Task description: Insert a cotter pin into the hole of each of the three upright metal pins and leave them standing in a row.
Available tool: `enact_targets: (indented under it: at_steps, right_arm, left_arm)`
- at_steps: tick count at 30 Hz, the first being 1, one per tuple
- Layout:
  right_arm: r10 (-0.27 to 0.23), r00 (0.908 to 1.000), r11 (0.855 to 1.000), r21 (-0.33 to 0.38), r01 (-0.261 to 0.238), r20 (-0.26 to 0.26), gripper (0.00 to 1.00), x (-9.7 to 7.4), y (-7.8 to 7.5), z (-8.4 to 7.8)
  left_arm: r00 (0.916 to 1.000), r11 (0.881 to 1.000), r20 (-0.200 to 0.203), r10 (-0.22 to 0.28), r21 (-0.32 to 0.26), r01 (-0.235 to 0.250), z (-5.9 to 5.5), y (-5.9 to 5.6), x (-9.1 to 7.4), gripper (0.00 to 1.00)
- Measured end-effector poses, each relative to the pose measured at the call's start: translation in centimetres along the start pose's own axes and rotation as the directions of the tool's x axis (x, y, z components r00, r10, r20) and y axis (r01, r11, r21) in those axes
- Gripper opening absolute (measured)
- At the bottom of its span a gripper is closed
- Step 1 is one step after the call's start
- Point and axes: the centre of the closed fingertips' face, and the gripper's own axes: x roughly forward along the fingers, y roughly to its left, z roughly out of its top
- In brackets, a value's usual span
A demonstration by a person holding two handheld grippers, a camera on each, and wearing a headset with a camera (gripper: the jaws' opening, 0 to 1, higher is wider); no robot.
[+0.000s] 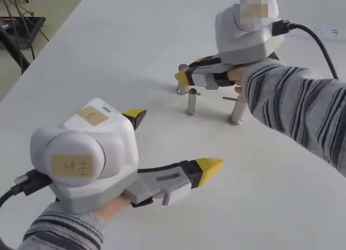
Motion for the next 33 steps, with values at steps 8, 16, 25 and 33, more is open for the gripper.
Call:
enact_targets:
  at_steps: [8, 16, 25, 33]
  right_arm:
    - [-0.002, 1.0, 0.998, -0.062, 0.002, 0.001, 0.09, 0.0, 0.1, 0.2]
    - [0.006, 0.9999, 0.994, -0.108, -0.007, -0.012, 0.08, -0.3, -0.1, 0.2]
    - [-0.04, 0.9989, 0.991, -0.126, 0.037, -0.023, 0.08, -2.1, -1.7, 0.1]
    - [-0.073, 0.9963, 0.99, -0.126, 0.066, -0.046, 0.08, -4.3, -3.1, -1.3]
  left_arm:
    - [0.9998, 1.0, -0.008, 0.02, -0.003, -0.02, -0.2, 0.5, -0.2, 0.89]
    - [0.9998, 1.0, -0.006, 0.018, -0.002, -0.018, -0.2, 0.4, -0.3, 0.89]
    - [0.9999, 1.0, -0.009, 0.012, 0.006, -0.012, 0.0, 0.1, -0.3, 0.89]
    - [1.0, 1.0, -0.006, -0.004, 0.011, 0.004, 0.3, -0.6, -0.3, 0.9]
